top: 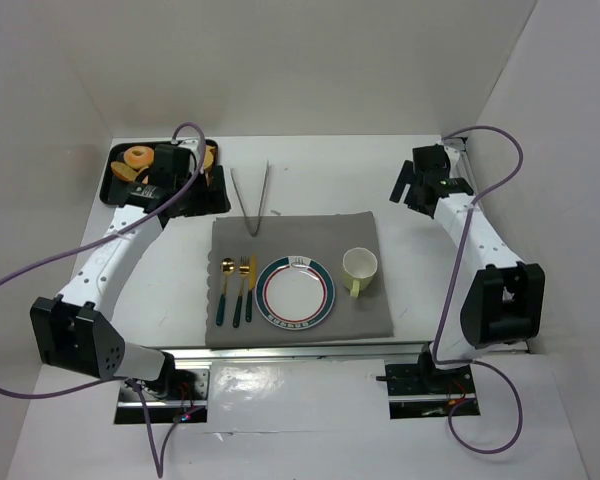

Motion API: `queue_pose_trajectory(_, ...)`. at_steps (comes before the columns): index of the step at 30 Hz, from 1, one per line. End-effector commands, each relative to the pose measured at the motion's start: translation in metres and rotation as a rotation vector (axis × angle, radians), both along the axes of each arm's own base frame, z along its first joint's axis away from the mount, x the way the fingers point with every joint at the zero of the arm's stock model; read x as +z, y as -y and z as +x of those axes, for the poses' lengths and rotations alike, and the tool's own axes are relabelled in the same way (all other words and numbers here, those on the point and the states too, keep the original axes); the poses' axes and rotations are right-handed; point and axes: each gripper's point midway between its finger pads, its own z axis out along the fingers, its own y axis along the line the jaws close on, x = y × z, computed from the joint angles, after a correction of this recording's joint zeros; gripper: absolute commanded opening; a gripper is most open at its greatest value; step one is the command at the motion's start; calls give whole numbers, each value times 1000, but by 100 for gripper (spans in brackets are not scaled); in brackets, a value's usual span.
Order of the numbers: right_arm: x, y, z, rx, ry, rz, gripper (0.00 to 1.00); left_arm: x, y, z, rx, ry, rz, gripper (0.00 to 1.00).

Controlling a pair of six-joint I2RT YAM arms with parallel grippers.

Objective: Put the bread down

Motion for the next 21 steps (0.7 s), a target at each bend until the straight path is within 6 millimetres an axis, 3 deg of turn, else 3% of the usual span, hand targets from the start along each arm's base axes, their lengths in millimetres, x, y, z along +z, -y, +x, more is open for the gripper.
queue_pose_trajectory(1, 11, 8, -4, -62, 60, 3, 100, 20, -8, 12, 63, 45, 19, 100)
queue_pose_trajectory(8, 14, 0, -9, -60, 68, 11, 100, 12, -16, 17, 147, -26, 107, 100)
queue_pose_trajectory(12, 24, -19, -16, -2, 89, 5, 100, 2, 2, 29, 129, -54, 146, 100)
queue_pose_trajectory(13, 26, -21, -21, 4, 95, -1, 100, -12, 3, 32, 135, -87, 151, 100)
queue_pose_trajectory(16, 32, -33, -30, 31, 125, 7, 100, -25, 11, 41, 150, -127, 119, 100)
queue_pose_trajectory(17, 33, -35, -30, 39, 140, 19, 100, -39, 19, 47, 130, -164, 108, 100)
queue_pose_trajectory(19, 40, -44, -29, 81, 170, 33, 100, -43, 24, 55, 131, -189, 100, 100)
queue_pose_trajectory(21, 40, -50, -29, 107, 166, 37, 100, -61, 31, 63, 122, -232, 86, 100)
